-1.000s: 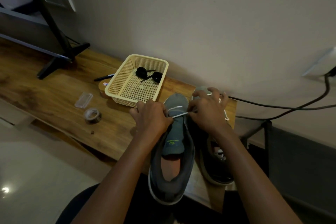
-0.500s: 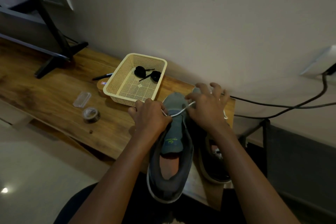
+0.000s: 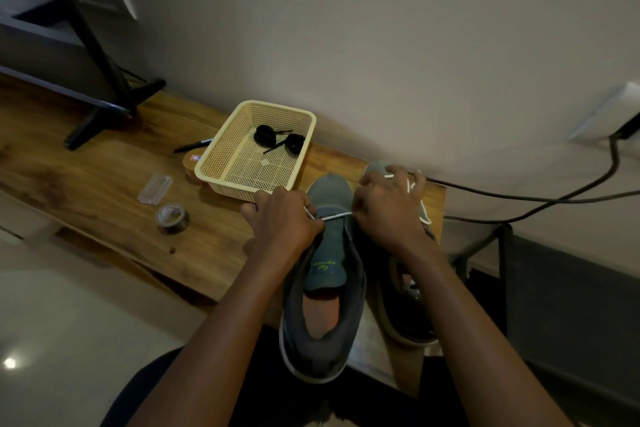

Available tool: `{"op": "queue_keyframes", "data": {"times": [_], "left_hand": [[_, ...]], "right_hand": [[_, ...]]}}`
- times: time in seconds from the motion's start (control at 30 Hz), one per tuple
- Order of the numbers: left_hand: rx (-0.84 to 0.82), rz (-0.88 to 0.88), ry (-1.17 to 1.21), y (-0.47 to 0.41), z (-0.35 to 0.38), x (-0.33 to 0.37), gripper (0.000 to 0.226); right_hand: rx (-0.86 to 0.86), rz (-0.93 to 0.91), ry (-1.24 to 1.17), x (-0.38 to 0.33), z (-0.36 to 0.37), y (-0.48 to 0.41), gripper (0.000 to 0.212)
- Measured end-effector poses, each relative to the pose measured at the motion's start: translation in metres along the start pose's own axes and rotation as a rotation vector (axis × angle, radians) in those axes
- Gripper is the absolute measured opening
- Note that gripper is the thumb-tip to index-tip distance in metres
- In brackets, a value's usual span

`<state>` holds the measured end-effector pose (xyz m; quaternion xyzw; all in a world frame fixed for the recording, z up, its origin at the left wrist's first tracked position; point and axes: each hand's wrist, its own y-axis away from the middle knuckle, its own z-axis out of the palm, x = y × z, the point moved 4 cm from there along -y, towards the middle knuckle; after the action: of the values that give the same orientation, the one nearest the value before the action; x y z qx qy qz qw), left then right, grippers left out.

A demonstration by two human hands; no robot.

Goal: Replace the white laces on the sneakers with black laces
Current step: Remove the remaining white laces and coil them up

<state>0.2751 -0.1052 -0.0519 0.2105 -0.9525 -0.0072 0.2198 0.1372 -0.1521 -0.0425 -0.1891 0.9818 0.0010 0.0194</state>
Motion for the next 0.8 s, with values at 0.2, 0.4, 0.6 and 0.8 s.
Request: {"op": "queue_keyframes", "data": {"times": [0.2, 0.4, 0.6, 0.8], "left_hand": [[0.007, -0.002, 0.019, 0.000, 0.001, 0.002, 0.008], [0.056, 0.000, -0.034, 0.001, 0.003, -0.002, 0.024], [0.132, -0.011, -0.027, 0.000, 0.002, -0.001, 0.019], [0.196, 0.017, -0.021, 0.004, 0.004, 0.004, 0.012]], "right_hand": [[0.215, 0.236, -0.038, 0.020, -0.017, 0.001, 0.023], [0.252, 0.324, -0.270, 0.014, -0.016, 0.002, 0.010], [0.173, 0.353, -0.302, 0.020, -0.019, 0.002, 0.012], [0.145, 0.379, -0.327, 0.021, -0.017, 0.001, 0.023]]}}
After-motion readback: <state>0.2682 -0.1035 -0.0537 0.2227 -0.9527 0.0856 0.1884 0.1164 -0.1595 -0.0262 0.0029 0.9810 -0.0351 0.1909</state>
